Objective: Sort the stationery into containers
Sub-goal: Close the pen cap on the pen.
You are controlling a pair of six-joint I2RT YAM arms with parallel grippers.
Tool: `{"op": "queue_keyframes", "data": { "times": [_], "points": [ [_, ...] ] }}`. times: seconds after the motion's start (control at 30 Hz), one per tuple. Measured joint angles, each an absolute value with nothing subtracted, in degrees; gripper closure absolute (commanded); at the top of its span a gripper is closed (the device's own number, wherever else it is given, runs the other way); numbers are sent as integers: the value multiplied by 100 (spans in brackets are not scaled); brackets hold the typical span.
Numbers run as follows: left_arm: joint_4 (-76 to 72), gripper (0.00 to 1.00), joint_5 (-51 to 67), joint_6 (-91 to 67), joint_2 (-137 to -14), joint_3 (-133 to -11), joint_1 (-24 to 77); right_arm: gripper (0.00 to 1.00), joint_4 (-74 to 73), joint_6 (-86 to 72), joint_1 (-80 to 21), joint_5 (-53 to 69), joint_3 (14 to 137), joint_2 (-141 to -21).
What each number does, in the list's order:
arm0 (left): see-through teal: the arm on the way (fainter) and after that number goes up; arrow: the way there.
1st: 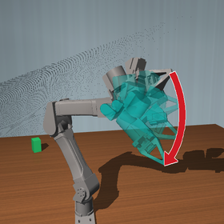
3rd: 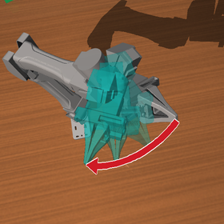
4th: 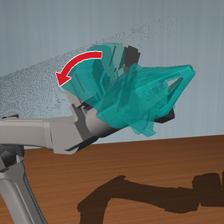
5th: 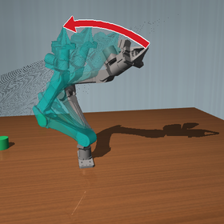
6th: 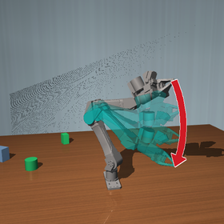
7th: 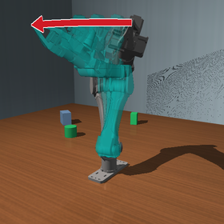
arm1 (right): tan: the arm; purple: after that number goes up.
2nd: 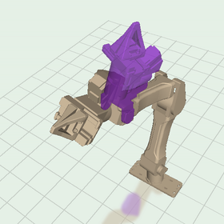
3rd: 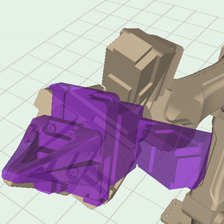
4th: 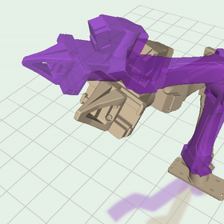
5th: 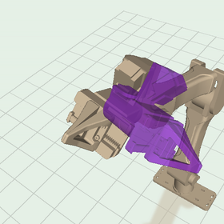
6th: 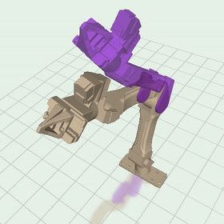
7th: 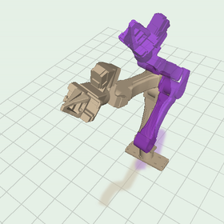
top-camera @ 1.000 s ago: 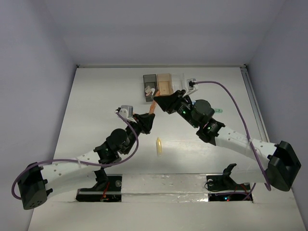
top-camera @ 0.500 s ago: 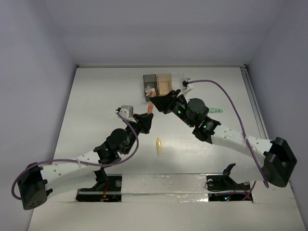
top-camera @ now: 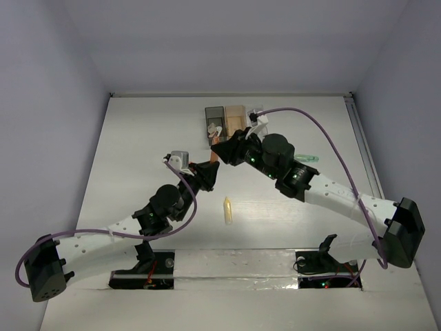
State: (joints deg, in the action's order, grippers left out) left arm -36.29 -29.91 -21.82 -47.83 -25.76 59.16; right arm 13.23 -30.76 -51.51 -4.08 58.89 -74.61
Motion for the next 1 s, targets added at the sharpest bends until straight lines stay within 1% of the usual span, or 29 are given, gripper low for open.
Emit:
{"op": "queue_keyframes", "data": {
  "times": [0.27, 0.4, 0.5, 0.67, 1.0],
  "points": [
    [-3610, 100, -2978, -2176, -4694, -2576, 5916, 93, 1199, -3046, -5151, -150, 5964, -7461],
    [-3557, 100, -2993, -2119, -4661, -2589, 5918, 99, 1306, -3127, -5146, -19, 5876, -7461],
    [-3411, 100, -3013, -2038, -4652, -2613, 5922, 100, 1509, -3203, -5144, -19, 5708, -7461],
    [-3074, 100, -3039, -1870, -4633, -2696, 5955, 100, 1688, -3301, -5162, -51, 5502, -7450],
    [-2779, 100, -3024, -1516, -4663, -2952, 6007, 100, 2032, -3365, -5371, -534, 5194, -7238]
  ]
}}
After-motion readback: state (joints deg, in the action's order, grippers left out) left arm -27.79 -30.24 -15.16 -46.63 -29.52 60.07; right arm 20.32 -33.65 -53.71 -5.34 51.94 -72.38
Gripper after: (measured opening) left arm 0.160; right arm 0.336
